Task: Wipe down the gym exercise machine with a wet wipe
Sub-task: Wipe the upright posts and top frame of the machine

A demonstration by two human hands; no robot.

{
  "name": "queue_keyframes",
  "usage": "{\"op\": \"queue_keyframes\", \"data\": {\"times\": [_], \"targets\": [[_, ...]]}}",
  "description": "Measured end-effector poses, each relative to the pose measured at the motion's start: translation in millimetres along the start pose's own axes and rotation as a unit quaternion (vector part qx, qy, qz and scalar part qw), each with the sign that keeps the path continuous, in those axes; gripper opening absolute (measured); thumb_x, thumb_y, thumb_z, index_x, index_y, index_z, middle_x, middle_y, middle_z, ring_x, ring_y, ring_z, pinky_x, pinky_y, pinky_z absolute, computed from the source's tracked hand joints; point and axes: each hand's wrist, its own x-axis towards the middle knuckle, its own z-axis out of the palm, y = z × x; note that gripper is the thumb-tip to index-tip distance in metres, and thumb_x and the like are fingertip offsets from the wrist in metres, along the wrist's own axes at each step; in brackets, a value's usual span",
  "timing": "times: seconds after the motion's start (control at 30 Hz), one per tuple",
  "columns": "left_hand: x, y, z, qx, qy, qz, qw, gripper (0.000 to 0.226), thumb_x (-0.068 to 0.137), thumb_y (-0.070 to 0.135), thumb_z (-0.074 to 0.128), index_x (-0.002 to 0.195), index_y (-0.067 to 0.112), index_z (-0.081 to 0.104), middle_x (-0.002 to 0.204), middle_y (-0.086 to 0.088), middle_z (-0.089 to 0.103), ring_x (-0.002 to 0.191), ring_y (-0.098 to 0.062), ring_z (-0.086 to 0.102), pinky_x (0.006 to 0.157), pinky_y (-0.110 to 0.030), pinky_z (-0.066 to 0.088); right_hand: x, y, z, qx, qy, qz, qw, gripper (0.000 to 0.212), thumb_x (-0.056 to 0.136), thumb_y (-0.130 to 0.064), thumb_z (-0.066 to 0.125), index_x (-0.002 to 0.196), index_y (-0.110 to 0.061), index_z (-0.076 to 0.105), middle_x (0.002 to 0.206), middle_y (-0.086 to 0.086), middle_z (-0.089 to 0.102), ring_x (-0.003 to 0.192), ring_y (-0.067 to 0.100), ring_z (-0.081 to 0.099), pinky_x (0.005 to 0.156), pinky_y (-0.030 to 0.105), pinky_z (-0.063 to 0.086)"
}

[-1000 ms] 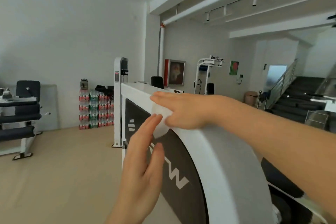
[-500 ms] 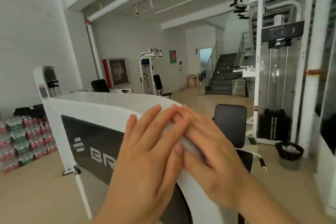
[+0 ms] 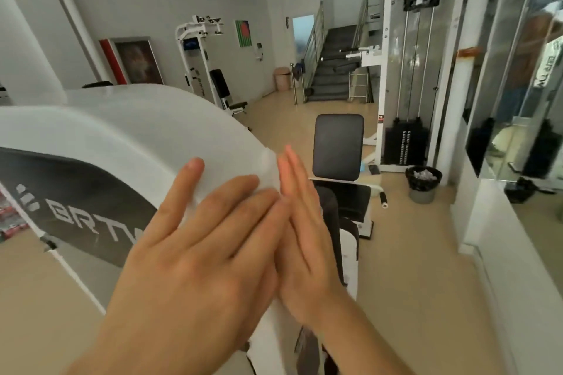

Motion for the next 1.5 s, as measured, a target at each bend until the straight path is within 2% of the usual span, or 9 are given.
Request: {"op": "queue_keyframes", "data": {"times": [0.17, 0.33, 0.57, 0.67, 0.8, 1.07, 1.3, 1.4, 1.5], "targets": [[13, 20, 3, 0.067, -0.059, -0.018, 0.996, 0.029, 0.089, 0.014, 0.047, 0.1, 0.011, 0.074, 0.116, -0.011, 0.068, 0.115, -0.031, 0.061, 0.112, -0.053, 0.029, 31, 28, -28, 0.017, -0.119, 0.112, 0.986, 0.045, 0.1, -0.042, 0.025, 0.12, -0.025, 0.061, 0.084, -0.025, 0.053, 0.089, 0.004, 0.053, 0.094, 0.025, 0.039], [28, 56, 20, 0.131, -0.15, -0.054, 0.979, 0.036, 0.096, 0.013, 0.036, 0.098, 0.01, 0.072, 0.112, -0.013, 0.069, 0.116, -0.033, 0.06, 0.109, -0.053, 0.032, 25, 80, -64, -0.179, -0.282, -0.124, 0.934, 0.06, 0.103, -0.044, 0.01, 0.126, -0.021, 0.061, 0.131, -0.006, 0.061, 0.145, 0.009, 0.026, 0.121, 0.042, 0.012], [55, 86, 52, 0.206, -0.321, -0.177, 0.907, 0.043, 0.09, 0.017, 0.032, 0.101, -0.003, 0.068, 0.105, -0.021, 0.066, 0.113, -0.039, 0.057, 0.112, -0.06, 0.021, 73, 126, -82, -0.148, -0.353, -0.013, 0.924, 0.049, 0.105, -0.043, 0.016, 0.121, -0.034, 0.062, 0.137, -0.014, 0.056, 0.143, 0.003, 0.026, 0.12, 0.046, 0.014], [65, 95, 57, 0.195, -0.274, -0.215, 0.917, 0.037, 0.088, 0.016, 0.043, 0.109, 0.001, 0.068, 0.114, -0.016, 0.067, 0.111, -0.034, 0.061, 0.111, -0.059, 0.026, 79, 119, -84, -0.052, -0.334, 0.02, 0.941, 0.039, 0.103, -0.04, 0.032, 0.085, -0.042, 0.065, 0.117, -0.018, 0.065, 0.137, 0.008, 0.04, 0.115, 0.048, 0.028], [68, 98, 54, 0.184, -0.199, -0.231, 0.934, 0.028, 0.085, 0.009, 0.05, 0.101, 0.005, 0.072, 0.117, -0.012, 0.067, 0.11, -0.032, 0.062, 0.108, -0.05, 0.037, 71, 90, -77, -0.137, -0.409, -0.136, 0.892, 0.047, 0.093, -0.041, 0.028, 0.118, -0.03, 0.066, 0.126, -0.014, 0.064, 0.128, 0.006, 0.048, 0.118, 0.038, 0.019], [57, 107, 57, 0.173, -0.22, -0.226, 0.933, 0.03, 0.089, 0.013, 0.054, 0.112, 0.006, 0.071, 0.122, -0.011, 0.066, 0.118, -0.03, 0.059, 0.112, -0.053, 0.03, 10, 122, -87, -0.055, -0.191, -0.299, 0.933, 0.035, 0.104, -0.035, 0.043, 0.122, -0.012, 0.063, 0.131, 0.007, 0.06, 0.131, 0.021, 0.051, 0.112, 0.045, 0.038], [66, 113, 72, 0.187, -0.241, -0.26, 0.916, 0.04, 0.084, 0.009, 0.055, 0.123, 0.008, 0.065, 0.127, -0.009, 0.063, 0.121, -0.028, 0.057, 0.116, -0.054, 0.022, 52, 135, -70, -0.076, -0.222, -0.221, 0.947, 0.049, 0.104, -0.039, 0.029, 0.108, -0.015, 0.072, 0.118, -0.001, 0.07, 0.128, 0.021, 0.054, 0.112, 0.052, 0.03], [64, 113, 79, 0.173, -0.255, -0.256, 0.916, 0.039, 0.086, 0.009, 0.051, 0.121, 0.008, 0.066, 0.126, -0.009, 0.064, 0.123, -0.028, 0.056, 0.118, -0.051, 0.02, 64, 156, -82, -0.024, -0.196, -0.057, 0.979, 0.043, 0.103, -0.033, 0.032, 0.091, -0.017, 0.07, 0.104, -0.009, 0.07, 0.125, 0.019, 0.055, 0.104, 0.056, 0.039], [75, 118, 86, 0.116, -0.197, -0.27, 0.935, 0.036, 0.088, 0.008, 0.047, 0.118, 0.005, 0.067, 0.128, -0.011, 0.063, 0.124, -0.028, 0.056, 0.11, -0.046, 0.037, 49, 137, -75, -0.052, -0.191, -0.076, 0.977, 0.026, 0.101, -0.029, 0.042, 0.103, -0.019, 0.066, 0.11, -0.005, 0.07, 0.125, 0.015, 0.055, 0.107, 0.049, 0.04]]}}
